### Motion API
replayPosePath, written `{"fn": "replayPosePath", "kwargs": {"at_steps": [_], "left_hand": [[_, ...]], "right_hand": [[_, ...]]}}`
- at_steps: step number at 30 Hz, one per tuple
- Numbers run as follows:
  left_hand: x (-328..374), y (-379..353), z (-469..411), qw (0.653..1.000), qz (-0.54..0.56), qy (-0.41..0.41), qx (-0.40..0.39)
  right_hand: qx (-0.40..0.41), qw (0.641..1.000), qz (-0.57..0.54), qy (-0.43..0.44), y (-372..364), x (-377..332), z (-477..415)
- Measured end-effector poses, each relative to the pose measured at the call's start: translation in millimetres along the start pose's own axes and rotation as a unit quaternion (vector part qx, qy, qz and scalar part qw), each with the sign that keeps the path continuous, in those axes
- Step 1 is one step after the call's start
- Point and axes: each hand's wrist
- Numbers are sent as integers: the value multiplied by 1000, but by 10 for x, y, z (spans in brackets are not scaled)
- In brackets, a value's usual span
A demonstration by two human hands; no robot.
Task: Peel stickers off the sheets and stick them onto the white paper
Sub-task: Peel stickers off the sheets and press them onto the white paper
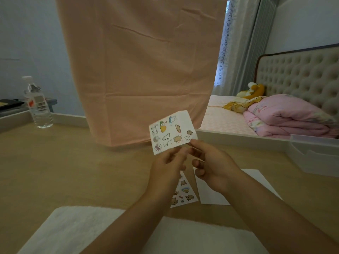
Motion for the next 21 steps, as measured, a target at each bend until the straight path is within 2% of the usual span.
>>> {"fn": "replayPosePath", "kwargs": {"at_steps": [4,7,10,11,12,14,15,16,17,18,21], "left_hand": [[11,25,-52,988,146,34,32],[16,44,-71,986,152,43,45],[15,77,-90,989,124,32,69],[16,89,-96,991,112,25,74],[23,98,-101,992,98,15,77],[37,108,-108,994,71,-1,83],[45,110,-106,994,65,-8,83],[50,107,-102,995,62,-17,81],[53,100,-97,995,58,-26,74],[51,92,-93,996,54,-32,66],[53,73,-78,997,62,-33,43]], "right_hand": [[-3,1000,9,-13,-93,61,19],[-17,999,28,-7,-115,50,66],[17,982,181,49,-97,0,142],[64,957,264,98,-82,0,147],[132,914,344,170,-59,15,137],[257,778,446,361,0,47,114],[276,712,464,450,19,39,109],[270,666,473,510,28,36,96],[258,639,478,544,30,48,71],[244,631,481,557,35,75,36],[220,644,492,543,33,124,-7]]}}
Point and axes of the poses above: each hand's wrist, its own z-axis away from the middle knuckle, its own y-axis out of the back of the hand, x = y × z, and after that the axes turned 10 degrees about z, right-handed
